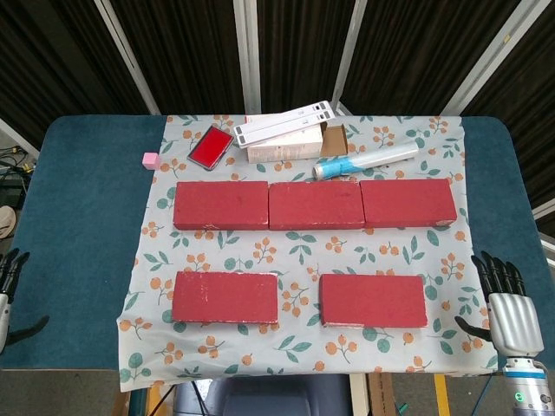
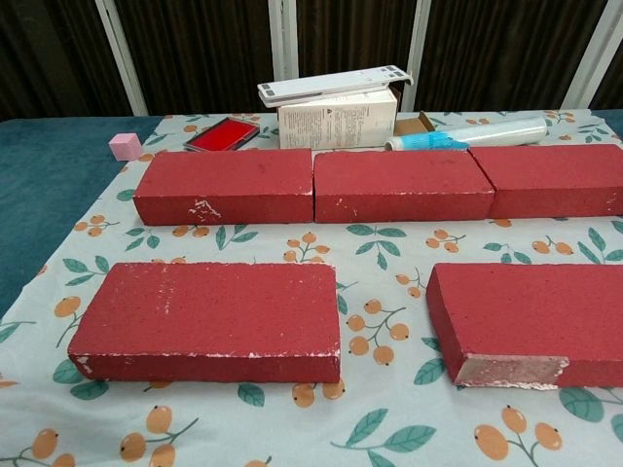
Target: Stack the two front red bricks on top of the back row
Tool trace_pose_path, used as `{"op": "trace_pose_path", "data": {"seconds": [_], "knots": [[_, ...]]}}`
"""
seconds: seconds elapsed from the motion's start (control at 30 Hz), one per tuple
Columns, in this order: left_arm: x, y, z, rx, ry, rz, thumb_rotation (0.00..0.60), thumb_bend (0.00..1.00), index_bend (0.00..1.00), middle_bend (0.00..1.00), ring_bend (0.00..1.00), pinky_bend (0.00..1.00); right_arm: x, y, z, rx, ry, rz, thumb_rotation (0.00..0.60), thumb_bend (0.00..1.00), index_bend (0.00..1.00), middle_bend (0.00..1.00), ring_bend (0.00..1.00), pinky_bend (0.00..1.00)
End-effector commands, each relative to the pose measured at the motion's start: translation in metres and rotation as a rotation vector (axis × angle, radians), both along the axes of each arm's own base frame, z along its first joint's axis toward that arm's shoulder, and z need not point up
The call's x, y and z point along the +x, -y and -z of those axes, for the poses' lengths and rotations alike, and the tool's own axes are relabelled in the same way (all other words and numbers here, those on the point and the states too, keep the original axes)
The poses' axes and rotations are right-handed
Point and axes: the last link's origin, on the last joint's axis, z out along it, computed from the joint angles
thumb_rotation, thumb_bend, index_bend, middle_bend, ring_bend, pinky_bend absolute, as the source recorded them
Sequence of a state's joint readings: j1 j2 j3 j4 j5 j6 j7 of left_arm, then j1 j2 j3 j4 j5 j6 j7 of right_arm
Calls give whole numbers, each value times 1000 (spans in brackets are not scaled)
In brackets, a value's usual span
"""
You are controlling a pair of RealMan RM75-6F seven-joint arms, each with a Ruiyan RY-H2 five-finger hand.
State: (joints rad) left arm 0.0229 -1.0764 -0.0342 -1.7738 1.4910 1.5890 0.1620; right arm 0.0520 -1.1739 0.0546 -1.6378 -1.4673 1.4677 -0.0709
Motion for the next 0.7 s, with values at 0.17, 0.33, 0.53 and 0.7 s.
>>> {"op": "trace_pose_path", "data": {"seconds": [0.17,0.33,0.53,0.7], "knots": [[-4,4,-15,90,48,16,600,6,5,0,0,90,5,-2,10,83,22,44,600,153,0,0,0,0],[-5,7,-21,130,68,39,600,6,0,0,0,88,16,-4,14,165,18,56,600,153,0,0,0,0],[-8,9,-22,126,69,26,600,5,0,0,0,87,32,-2,23,249,21,84,600,153,0,0,0,0],[-9,8,-22,118,67,16,600,5,0,0,0,87,48,5,33,313,18,82,600,153,0,0,0,0]]}}
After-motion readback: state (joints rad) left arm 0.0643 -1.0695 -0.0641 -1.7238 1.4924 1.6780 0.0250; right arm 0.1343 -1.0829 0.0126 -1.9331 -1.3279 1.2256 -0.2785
